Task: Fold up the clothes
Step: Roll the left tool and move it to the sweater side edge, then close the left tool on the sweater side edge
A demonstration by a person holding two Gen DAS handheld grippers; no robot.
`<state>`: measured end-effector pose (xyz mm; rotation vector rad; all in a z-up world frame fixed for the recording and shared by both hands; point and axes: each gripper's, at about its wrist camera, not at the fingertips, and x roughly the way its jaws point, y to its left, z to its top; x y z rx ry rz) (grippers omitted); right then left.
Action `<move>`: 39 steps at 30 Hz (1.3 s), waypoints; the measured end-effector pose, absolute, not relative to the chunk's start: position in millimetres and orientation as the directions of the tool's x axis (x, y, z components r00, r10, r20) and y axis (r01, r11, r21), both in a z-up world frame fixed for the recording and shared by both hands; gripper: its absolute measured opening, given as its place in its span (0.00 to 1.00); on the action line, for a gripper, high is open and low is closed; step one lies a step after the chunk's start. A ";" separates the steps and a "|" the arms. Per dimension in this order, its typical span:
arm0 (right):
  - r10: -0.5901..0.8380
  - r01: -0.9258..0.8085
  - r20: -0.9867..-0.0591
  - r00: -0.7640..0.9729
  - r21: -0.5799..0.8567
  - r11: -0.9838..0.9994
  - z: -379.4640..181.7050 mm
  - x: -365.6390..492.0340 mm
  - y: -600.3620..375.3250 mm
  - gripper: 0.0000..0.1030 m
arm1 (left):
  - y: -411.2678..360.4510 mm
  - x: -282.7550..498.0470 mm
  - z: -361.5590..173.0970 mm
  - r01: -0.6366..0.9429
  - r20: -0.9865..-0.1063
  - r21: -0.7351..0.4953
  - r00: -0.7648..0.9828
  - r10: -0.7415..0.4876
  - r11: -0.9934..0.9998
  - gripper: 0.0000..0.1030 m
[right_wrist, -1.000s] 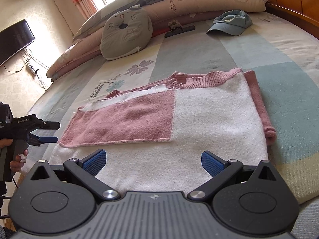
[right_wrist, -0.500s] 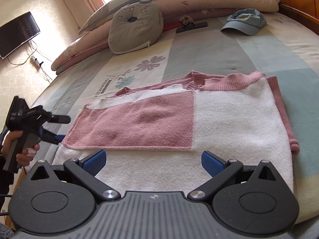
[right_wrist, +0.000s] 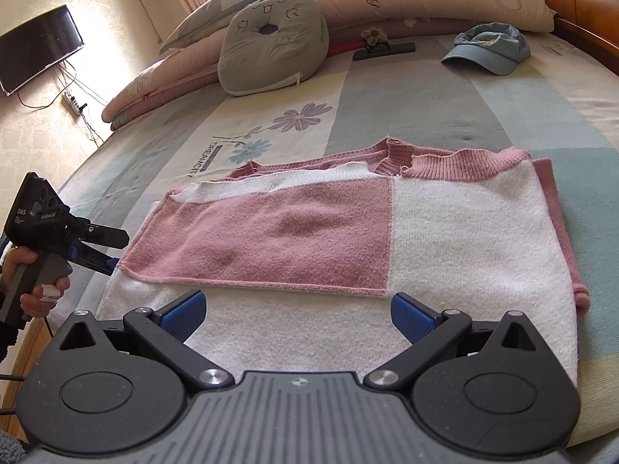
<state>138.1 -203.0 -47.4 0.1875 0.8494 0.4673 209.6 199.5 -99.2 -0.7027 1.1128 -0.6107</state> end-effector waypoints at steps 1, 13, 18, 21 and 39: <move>0.470 -0.323 -0.677 0.567 0.343 0.882 -47.2 138.2 -202.0 1.00 | 199.7 215.6 -100.4 0.085 -0.574 -0.771 0.336 -0.747 0.631 0.97; 0.472 -0.351 -0.670 0.573 0.320 0.880 -40.7 138.9 -199.0 1.00 | 199.1 220.1 -111.0 0.068 -0.512 -0.836 0.265 -0.817 0.545 0.98; 0.475 -0.352 -0.671 0.569 0.323 0.878 -41.7 138.1 -198.2 1.00 | 201.6 240.6 -118.2 0.028 -0.467 -0.865 0.318 -0.825 0.500 0.98; 0.477 -0.347 -0.672 0.566 0.331 0.878 -43.9 137.5 -199.0 1.00 | 193.6 243.9 -115.3 0.036 -0.491 -0.848 0.320 -0.810 0.529 0.99; 0.451 -0.308 -0.712 0.538 0.331 0.892 -62.9 144.1 -204.1 1.00 | 204.9 234.8 -131.7 0.051 -0.510 -0.840 0.268 -0.817 0.541 0.49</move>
